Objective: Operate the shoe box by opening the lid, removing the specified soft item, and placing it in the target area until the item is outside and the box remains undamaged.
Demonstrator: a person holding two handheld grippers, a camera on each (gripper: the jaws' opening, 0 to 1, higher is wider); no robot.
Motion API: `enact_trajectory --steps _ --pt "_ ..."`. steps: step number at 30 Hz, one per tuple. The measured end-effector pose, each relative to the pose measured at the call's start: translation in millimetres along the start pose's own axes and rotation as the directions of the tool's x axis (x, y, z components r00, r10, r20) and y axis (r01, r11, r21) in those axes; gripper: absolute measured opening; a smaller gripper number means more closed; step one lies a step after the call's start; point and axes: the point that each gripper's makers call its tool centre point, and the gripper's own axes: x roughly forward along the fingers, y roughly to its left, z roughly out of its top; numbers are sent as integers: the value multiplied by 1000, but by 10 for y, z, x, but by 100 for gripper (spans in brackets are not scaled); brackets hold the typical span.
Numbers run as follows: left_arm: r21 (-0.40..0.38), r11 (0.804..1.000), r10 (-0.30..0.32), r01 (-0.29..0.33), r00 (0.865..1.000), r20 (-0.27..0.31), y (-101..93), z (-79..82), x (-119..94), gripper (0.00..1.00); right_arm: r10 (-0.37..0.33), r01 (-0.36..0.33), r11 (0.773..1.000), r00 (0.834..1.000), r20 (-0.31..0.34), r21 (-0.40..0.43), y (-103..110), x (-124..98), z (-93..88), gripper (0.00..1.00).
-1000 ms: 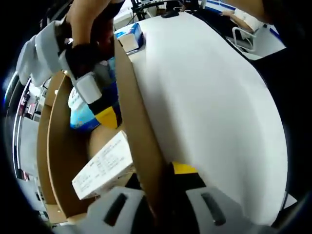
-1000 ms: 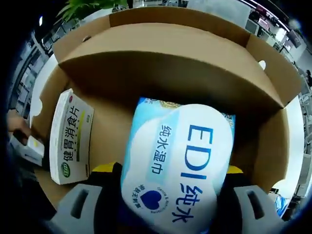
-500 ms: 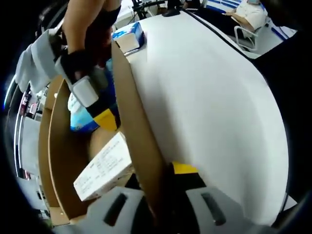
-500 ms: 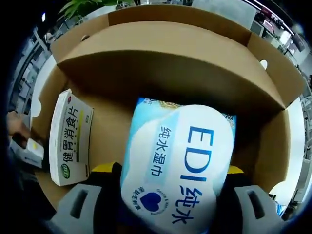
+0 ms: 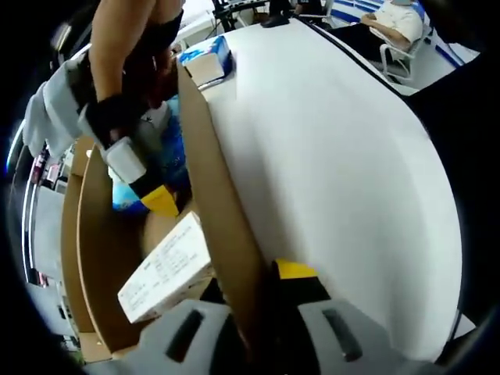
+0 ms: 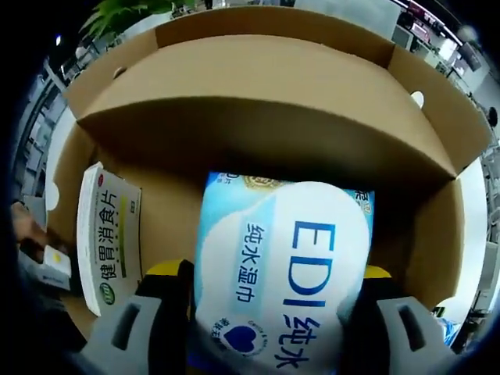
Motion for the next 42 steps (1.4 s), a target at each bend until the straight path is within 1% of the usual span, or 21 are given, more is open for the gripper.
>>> enact_trajectory --steps 5,11,12,13,14,15,16,19,21,23,24,25,27,28,29,32,36,39,40,41,42 --pt "-2 1000 8 -8 1000 -4 0 -2 -2 8 1 -1 1000 1000 -6 -8 4 -20 -9 86" --pt "-9 1000 8 -8 1000 -3 9 -6 -2 8 -5 5 1000 1000 10 -3 22 -42 -23 85" --pt "-9 1000 9 -9 1000 -4 0 -5 -3 8 6 -6 1000 1000 0 -1 2 -33 -3 84" --pt "-8 1000 10 -10 1000 -4 -1 -5 -4 8 14 -14 1000 1000 -10 1 -83 -1 80 84" --pt "-8 1000 10 -10 1000 -4 10 -2 -1 8 14 -14 1000 1000 -17 4 -126 5 120 82" --pt "-9 1000 10 -10 1000 -4 15 -1 0 8 9 -9 1000 1000 -25 8 -125 -12 105 77" --pt "-10 1000 9 -9 1000 -3 20 -2 1 8 11 -10 1000 999 -36 11 -144 -8 107 75" --pt "-8 1000 9 -9 1000 -3 20 -7 2 8 12 -12 1000 999 -44 6 -184 24 150 75" --pt "-8 1000 9 -9 1000 -2 32 -3 6 8 9 -9 1000 999 -44 3 -181 23 134 74" --pt "-9 1000 9 -9 1000 -2 29 -5 7 8 11 -11 1000 999 -50 -2 -219 39 162 74" --pt "-9 1000 9 -9 1000 -2 26 -6 7 8 18 -18 1000 998 -61 3 -296 72 227 74" --pt "-9 1000 9 -10 1000 -2 27 -7 8 8 16 -15 1000 998 -65 4 -413 122 338 74" --pt "-10 1000 9 -9 1000 -2 28 -8 7 8 8 -8 1000 998 -62 5 -451 140 372 73" --pt "-10 1000 10 -10 1000 -3 23 -10 5 8 3 -2 1000 998 -57 6 -454 146 373 73" --pt "-8 1000 11 -11 1000 -5 21 -11 6 8 -4 4 1000 999 -53 7 -399 135 317 73" --pt "-8 1000 12 -12 1000 -6 17 -7 6 8 -9 9 1000 999 -37 -1 -460 152 373 73" --pt "-12 1000 13 -13 1000 -4 19 -7 4 8 -18 17 1000 1000 -20 -11 -373 117 296 72" --pt "-11 1000 13 -13 1000 -4 16 -6 4 8 -40 39 999 999 -17 -33 -325 49 228 70" --pt "-11 1000 12 -13 1000 -3 19 -4 3 8 -51 51 997 999 -2 -49 -317 -9 231 70" --pt "-9 1000 10 -10 1000 -3 18 -2 2 8 -45 45 998 999 -2 -49 -299 -36 213 69" --pt "-9 1000 10 -10 1000 -2 17 -2 2 8 -47 47 998 999 -7 -46 -303 -69 201 65"
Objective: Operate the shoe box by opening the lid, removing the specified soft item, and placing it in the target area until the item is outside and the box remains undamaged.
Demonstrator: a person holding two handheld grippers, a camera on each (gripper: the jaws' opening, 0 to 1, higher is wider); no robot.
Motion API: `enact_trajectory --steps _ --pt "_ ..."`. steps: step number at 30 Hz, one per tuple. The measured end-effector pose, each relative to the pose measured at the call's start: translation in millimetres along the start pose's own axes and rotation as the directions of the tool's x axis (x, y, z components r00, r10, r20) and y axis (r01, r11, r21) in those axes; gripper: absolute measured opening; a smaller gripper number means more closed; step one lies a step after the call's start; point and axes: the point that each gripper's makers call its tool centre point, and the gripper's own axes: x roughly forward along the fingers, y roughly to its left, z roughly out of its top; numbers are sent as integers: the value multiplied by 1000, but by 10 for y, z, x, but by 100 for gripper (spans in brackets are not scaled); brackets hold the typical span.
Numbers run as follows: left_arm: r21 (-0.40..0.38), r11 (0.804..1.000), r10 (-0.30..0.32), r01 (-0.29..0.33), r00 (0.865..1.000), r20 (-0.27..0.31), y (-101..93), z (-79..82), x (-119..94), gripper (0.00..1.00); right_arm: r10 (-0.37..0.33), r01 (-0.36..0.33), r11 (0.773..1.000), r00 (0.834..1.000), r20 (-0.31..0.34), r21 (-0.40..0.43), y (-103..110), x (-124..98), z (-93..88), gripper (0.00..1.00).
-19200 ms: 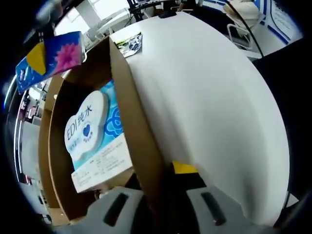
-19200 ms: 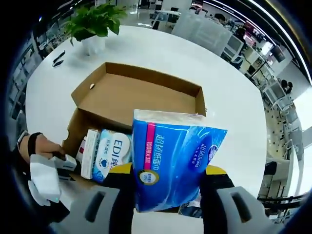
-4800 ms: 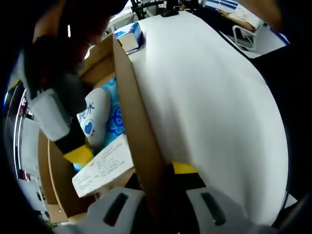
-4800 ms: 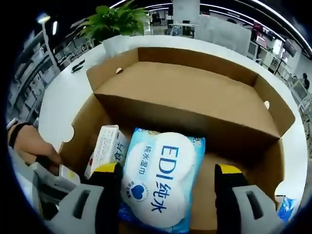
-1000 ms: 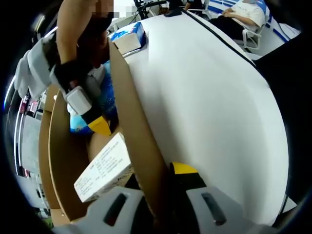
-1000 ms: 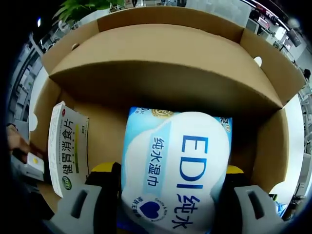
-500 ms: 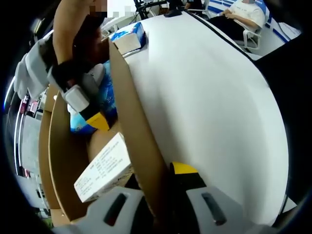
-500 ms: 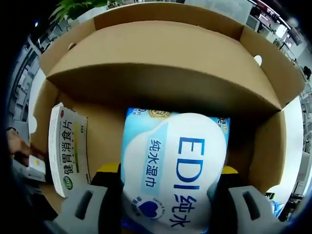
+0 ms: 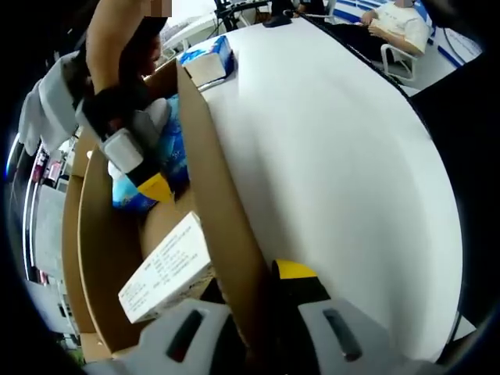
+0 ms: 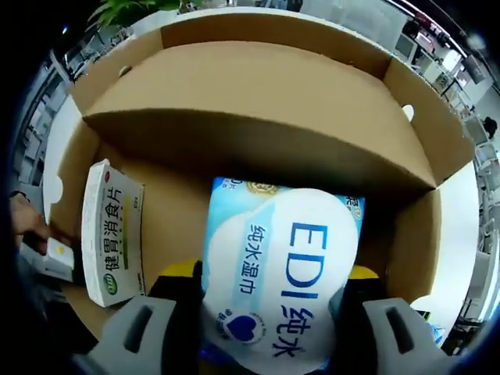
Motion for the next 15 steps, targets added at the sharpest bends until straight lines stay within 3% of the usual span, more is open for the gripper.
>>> enact_trajectory --steps 7,15 --pt "7 1000 -1 1 1000 0 -24 -4 -12 8 -26 26 1000 1000 3 1 -46 -117 -86 65" --pt "6 1000 -4 4 1000 1 -35 -10 -19 8 -28 28 999 999 37 -15 -69 -392 -28 64"
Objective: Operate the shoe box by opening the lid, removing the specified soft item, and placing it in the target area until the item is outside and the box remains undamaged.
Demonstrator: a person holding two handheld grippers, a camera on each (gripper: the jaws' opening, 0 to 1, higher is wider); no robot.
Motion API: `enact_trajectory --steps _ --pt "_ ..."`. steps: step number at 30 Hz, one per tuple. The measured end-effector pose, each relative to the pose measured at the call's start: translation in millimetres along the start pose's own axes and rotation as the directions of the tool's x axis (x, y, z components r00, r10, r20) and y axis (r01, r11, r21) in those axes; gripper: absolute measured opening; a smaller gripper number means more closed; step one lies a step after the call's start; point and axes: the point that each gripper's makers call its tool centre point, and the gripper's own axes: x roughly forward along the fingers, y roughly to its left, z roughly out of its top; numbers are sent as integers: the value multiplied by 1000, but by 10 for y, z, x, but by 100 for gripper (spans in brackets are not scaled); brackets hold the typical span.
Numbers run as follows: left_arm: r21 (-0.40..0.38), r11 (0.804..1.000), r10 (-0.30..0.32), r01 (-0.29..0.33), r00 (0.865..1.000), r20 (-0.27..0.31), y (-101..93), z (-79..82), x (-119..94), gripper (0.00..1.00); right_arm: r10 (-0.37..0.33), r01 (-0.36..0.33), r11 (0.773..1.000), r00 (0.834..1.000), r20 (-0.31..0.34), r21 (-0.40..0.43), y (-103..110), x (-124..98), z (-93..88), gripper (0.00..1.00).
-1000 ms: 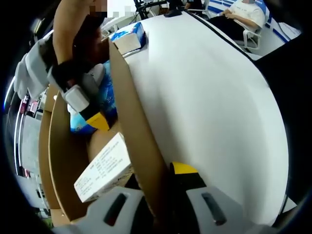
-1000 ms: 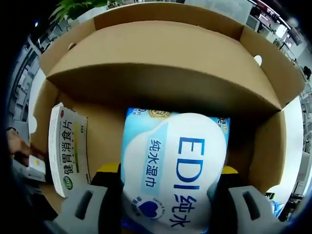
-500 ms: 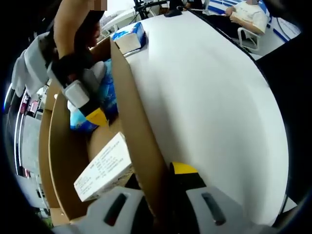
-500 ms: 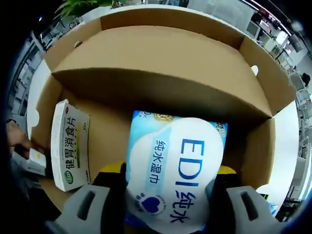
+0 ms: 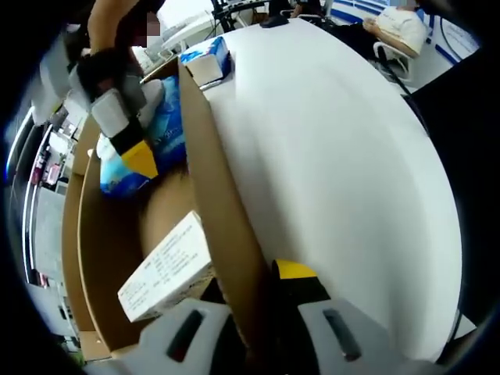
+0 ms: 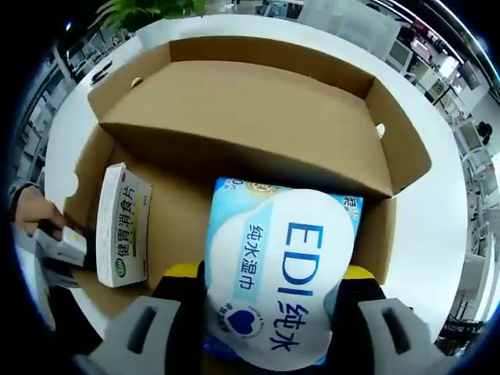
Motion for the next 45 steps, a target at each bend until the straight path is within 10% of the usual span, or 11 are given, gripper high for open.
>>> enact_trajectory --steps 45 --pt "-1 1000 -5 5 1000 3 4 3 7 7 -38 41 991 999 25 -127 -126 -758 66 58"
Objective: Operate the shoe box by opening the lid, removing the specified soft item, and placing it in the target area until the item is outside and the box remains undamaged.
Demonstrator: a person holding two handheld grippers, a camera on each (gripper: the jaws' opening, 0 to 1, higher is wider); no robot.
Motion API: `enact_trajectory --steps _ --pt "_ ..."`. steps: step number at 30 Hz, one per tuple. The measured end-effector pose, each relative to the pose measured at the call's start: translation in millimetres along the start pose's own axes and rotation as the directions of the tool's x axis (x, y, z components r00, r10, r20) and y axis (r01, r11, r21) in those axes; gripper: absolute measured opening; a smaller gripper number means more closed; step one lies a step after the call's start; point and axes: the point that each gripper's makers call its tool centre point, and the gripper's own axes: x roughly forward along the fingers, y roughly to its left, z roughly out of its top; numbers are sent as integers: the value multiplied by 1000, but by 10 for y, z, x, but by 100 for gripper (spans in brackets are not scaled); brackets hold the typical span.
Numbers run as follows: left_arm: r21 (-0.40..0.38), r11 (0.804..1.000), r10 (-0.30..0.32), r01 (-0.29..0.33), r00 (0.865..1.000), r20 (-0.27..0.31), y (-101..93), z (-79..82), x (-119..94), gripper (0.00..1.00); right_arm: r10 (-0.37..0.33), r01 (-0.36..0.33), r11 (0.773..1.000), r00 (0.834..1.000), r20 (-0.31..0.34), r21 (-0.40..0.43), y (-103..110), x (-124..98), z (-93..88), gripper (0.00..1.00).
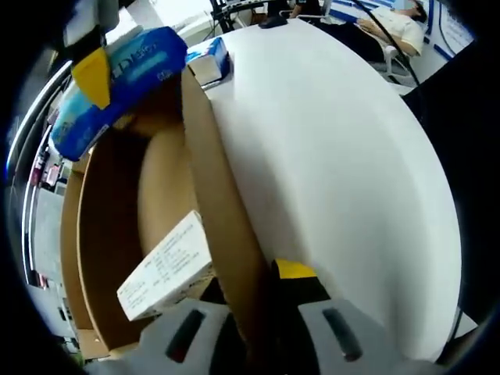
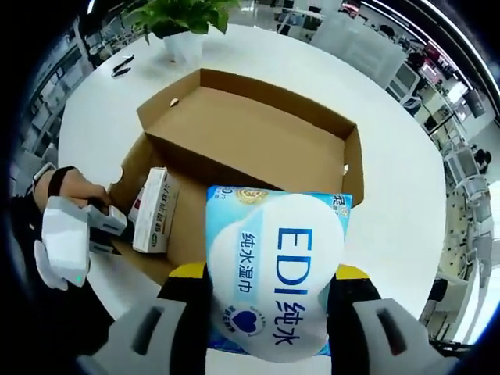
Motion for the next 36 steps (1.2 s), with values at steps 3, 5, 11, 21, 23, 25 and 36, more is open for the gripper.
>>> enact_trajectory --steps 3,5,11,21,23,25,36 --pt "-1 1000 0 0 1000 0 -2 2 -1 7 -9 9 1000 1000 3 -9 0 -77 13 58" --pt "-1 1000 0 0 1000 0 -2 4 1 7 -13 13 1000 1000 8 -9 -24 -128 26 58" --pt "-2 1000 0 0 1000 0 -8 5 0 7 -37 37 999 999 27 12 -170 -324 15 58" --pt "-3 1000 -1 1 1000 0 23 12 13 7 -65 64 997 998 15 45 -382 -583 -243 58" --pt "-3 1000 0 0 1000 0 16 8 12 7 -75 74 996 997 16 52 -424 -636 -326 58" --pt "-4 1000 -1 1 1000 0 10 2 11 7 -84 83 995 996 11 60 -491 -686 -405 58" --pt "-5 1000 -2 2 1000 0 43 -23 43 7 -103 103 990 995 0 99 -810 -841 -749 58"
